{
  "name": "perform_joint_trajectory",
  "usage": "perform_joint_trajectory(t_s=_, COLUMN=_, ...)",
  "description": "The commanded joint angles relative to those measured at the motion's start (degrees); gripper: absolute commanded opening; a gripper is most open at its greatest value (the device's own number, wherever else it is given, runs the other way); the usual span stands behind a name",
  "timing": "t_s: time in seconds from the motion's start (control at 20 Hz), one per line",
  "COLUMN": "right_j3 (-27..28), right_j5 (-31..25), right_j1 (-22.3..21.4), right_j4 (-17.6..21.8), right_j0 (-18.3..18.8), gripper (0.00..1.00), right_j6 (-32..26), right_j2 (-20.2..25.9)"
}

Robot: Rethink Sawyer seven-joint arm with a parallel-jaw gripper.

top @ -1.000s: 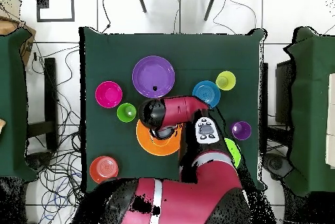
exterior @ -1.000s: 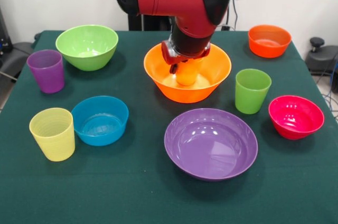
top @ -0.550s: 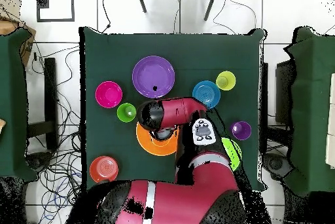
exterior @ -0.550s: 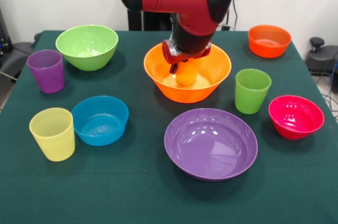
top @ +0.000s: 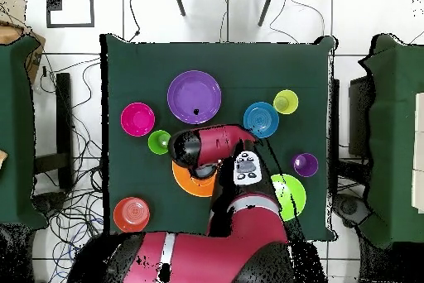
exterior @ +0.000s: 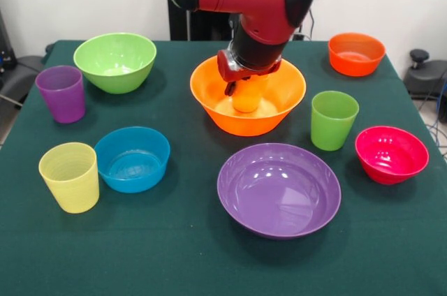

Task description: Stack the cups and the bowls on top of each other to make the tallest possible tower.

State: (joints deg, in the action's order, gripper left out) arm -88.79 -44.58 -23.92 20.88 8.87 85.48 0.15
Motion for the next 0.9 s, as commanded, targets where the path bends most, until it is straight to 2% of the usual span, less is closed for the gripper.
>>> perform_joint_trajectory(t_s=0.05, right_j3=2.34, right_j5=9.42, right_j1=5.27, right_j4=-0.12, right_j0=-1.86, gripper=0.00, right_j6=13.82, right_j2=0.10)
perform_joint_trajectory(t_s=0.75, right_j3=1.36, right_j5=10.53, right_j1=5.40, right_j4=-0.19, right_j0=-1.18, gripper=0.00, right_j6=13.02, right_j2=0.25)
perform_joint_trajectory(t_s=0.8, right_j3=1.37, right_j5=10.44, right_j1=5.41, right_j4=-0.24, right_j0=-1.15, gripper=1.00, right_j6=12.89, right_j2=0.24)
perform_joint_trajectory(t_s=0.9, right_j3=1.40, right_j5=10.28, right_j1=5.41, right_j4=-0.19, right_j0=-1.07, gripper=1.00, right_j6=12.63, right_j2=0.32)
